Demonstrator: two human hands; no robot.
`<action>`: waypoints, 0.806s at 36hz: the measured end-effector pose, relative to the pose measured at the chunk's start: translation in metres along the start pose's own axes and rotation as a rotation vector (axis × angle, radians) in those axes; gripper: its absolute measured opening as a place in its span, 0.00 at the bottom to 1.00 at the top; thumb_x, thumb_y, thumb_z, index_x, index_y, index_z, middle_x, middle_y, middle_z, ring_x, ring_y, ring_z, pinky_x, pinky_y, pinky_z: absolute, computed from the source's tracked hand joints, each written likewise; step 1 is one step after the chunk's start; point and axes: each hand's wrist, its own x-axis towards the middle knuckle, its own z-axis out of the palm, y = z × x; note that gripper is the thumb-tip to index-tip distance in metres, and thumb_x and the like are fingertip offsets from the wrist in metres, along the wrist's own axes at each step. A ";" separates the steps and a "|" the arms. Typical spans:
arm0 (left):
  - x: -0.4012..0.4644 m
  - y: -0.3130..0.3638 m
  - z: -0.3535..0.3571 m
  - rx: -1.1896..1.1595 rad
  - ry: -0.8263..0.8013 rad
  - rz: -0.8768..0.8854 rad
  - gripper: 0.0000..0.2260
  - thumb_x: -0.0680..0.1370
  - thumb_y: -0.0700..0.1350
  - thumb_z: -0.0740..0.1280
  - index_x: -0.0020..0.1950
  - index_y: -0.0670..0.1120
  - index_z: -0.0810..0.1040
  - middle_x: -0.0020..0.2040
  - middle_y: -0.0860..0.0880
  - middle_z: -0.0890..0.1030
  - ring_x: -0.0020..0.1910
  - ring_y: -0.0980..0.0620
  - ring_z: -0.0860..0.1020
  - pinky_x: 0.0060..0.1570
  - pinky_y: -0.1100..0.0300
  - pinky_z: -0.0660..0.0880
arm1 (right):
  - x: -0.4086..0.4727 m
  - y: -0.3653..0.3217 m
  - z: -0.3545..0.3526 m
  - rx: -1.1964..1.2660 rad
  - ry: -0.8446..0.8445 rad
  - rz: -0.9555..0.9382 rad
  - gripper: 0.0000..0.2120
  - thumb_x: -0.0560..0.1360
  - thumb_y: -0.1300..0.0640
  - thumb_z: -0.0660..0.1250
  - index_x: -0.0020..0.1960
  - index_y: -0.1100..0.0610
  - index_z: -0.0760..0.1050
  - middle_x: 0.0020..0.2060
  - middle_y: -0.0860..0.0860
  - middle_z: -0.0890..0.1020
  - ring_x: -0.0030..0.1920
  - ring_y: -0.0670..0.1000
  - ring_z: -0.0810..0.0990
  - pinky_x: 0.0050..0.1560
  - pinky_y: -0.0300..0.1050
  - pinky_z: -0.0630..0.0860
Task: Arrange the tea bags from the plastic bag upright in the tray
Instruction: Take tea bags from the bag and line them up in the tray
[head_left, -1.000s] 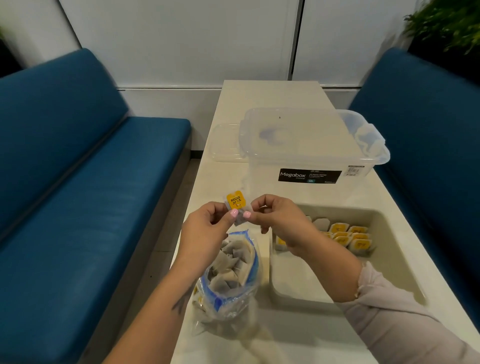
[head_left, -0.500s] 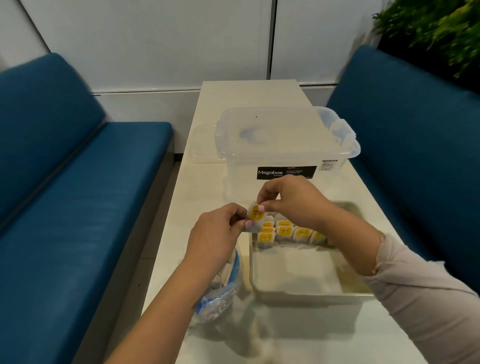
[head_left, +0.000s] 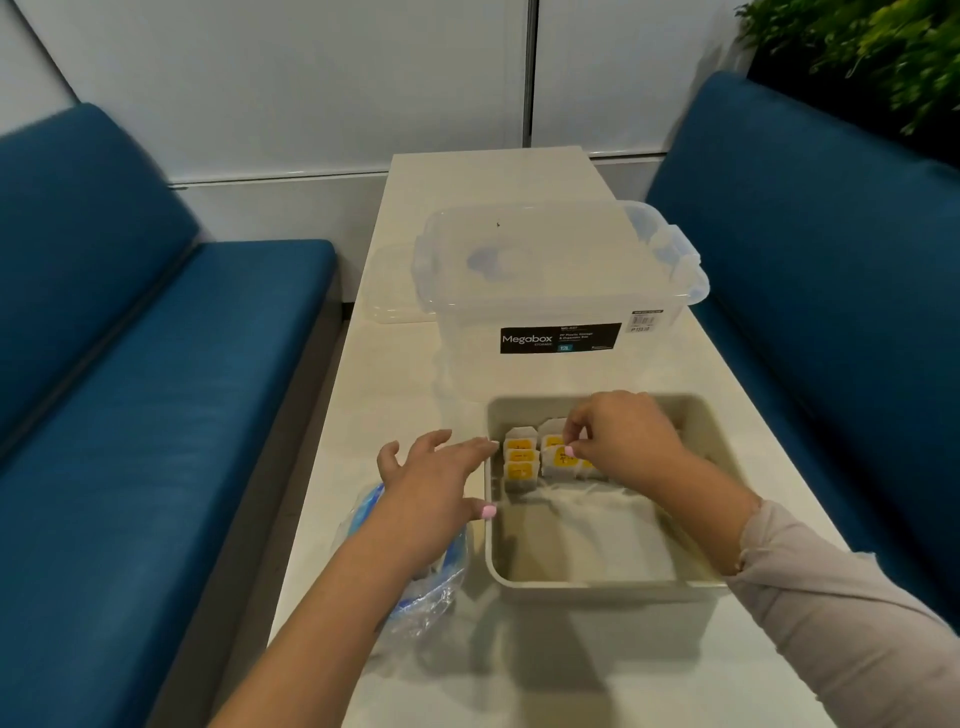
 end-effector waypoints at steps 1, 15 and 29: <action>0.000 0.000 0.000 0.001 -0.004 0.001 0.27 0.76 0.52 0.67 0.73 0.62 0.60 0.74 0.58 0.64 0.75 0.54 0.51 0.70 0.44 0.42 | 0.001 0.001 0.004 -0.004 0.008 0.003 0.03 0.73 0.49 0.69 0.44 0.46 0.80 0.41 0.46 0.81 0.47 0.49 0.78 0.46 0.42 0.66; 0.000 0.000 0.000 -0.004 -0.013 -0.013 0.29 0.76 0.53 0.67 0.74 0.62 0.58 0.74 0.57 0.63 0.76 0.54 0.51 0.71 0.44 0.42 | 0.010 -0.002 0.031 -0.124 0.005 0.040 0.04 0.75 0.52 0.66 0.46 0.45 0.79 0.49 0.47 0.79 0.53 0.50 0.75 0.54 0.45 0.67; 0.000 -0.001 0.002 -0.026 -0.008 -0.032 0.29 0.75 0.52 0.68 0.73 0.63 0.59 0.74 0.56 0.63 0.76 0.54 0.53 0.71 0.44 0.42 | 0.008 -0.004 0.033 -0.111 -0.024 0.070 0.05 0.76 0.51 0.65 0.48 0.44 0.80 0.49 0.48 0.77 0.53 0.51 0.74 0.53 0.45 0.66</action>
